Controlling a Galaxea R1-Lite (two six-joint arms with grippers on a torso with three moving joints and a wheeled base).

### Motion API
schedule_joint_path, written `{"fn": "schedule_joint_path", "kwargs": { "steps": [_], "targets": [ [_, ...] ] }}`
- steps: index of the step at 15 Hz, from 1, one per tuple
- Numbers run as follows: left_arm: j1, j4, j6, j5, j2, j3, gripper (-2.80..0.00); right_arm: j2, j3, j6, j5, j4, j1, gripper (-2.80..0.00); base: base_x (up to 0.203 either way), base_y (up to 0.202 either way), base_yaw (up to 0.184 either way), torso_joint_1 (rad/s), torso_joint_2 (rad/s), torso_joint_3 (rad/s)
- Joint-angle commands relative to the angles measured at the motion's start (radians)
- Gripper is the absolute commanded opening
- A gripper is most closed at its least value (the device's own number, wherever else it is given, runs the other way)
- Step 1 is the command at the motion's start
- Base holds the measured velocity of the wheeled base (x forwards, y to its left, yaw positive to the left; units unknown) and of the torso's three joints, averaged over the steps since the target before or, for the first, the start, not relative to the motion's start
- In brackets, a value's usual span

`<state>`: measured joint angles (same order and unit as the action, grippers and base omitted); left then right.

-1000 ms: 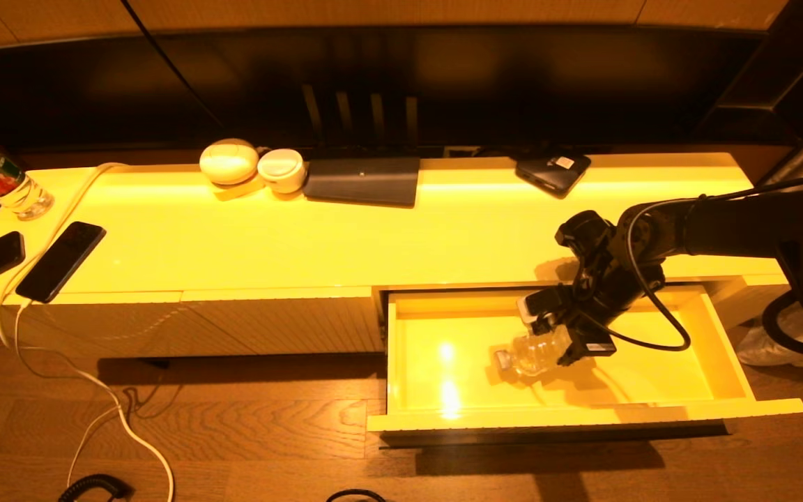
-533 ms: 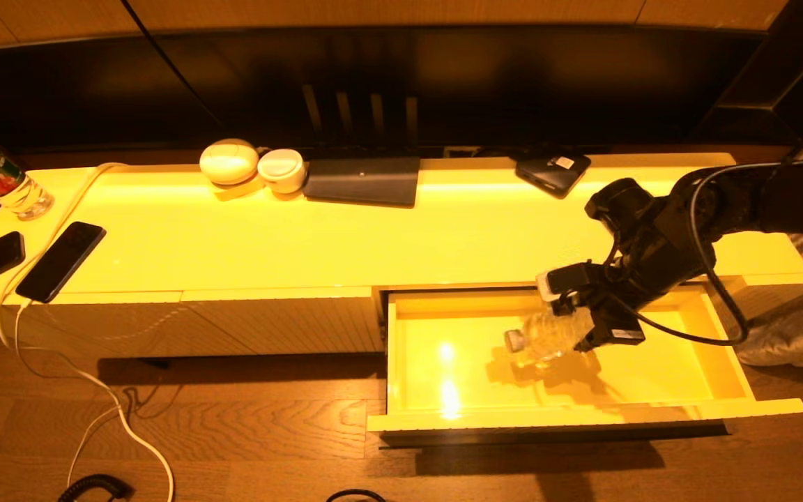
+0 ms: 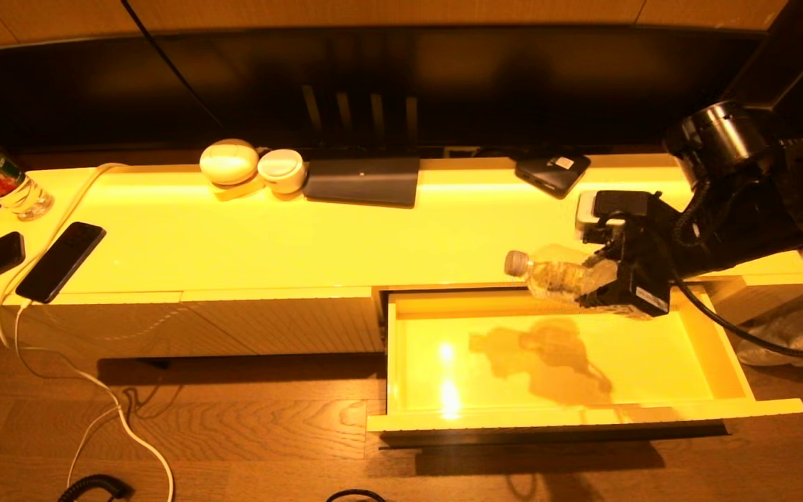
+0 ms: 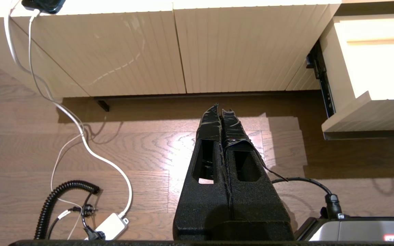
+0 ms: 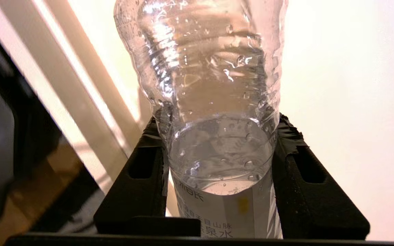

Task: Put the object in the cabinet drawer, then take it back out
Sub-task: Take the mineral water out of the drawer and put it on the table

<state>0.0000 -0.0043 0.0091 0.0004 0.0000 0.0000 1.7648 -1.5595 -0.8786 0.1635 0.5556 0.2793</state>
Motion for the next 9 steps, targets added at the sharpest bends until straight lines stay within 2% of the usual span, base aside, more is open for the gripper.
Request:
{"fn": "schedule_joint_path", "kwargs": {
  "steps": [1, 3, 4, 5, 6, 7, 9],
  "targets": [
    [0.000, 0.000, 0.000, 0.000, 0.000, 0.003, -2.80, -0.087, 0.058, 0.126, 0.002, -0.116, 0.005, -2.80, 0.000, 0.000, 0.000, 0.000, 0.00, 0.000],
    [0.000, 0.000, 0.000, 0.001, 0.000, 0.003, -2.80, -0.108, 0.086, 0.283, -0.011, -0.263, 0.003, -2.80, 0.000, 0.000, 0.000, 0.000, 0.00, 0.000],
    [0.000, 0.000, 0.000, 0.000, 0.000, 0.002, -2.80, -0.111, 0.090, 0.311, -0.028, -0.290, 0.003, -2.80, 0.000, 0.000, 0.000, 0.000, 0.00, 0.000],
    [0.000, 0.000, 0.000, 0.001, 0.000, 0.002, -2.80, -0.108, 0.089, 0.410, -0.072, -0.346, 0.003, -2.80, 0.000, 0.000, 0.000, 0.000, 0.00, 0.000],
    [0.000, 0.000, 0.000, 0.001, 0.000, 0.003, -2.80, -0.104, 0.092, 0.514, -0.167, -0.417, 0.004, -2.80, 0.000, 0.000, 0.000, 0.000, 0.00, 0.000],
    [0.000, 0.000, 0.000, 0.000, 0.000, 0.003, -2.80, -0.099, 0.098, 0.573, -0.237, -0.483, 0.004, -2.80, 0.000, 0.000, 0.000, 0.000, 0.00, 0.000],
    [0.000, 0.000, 0.000, 0.000, 0.000, 0.002, -2.80, -0.090, 0.126, 0.667, -0.285, -0.599, 0.003, -2.80, 0.000, 0.000, 0.000, 0.000, 0.00, 0.000]
  ]
}}
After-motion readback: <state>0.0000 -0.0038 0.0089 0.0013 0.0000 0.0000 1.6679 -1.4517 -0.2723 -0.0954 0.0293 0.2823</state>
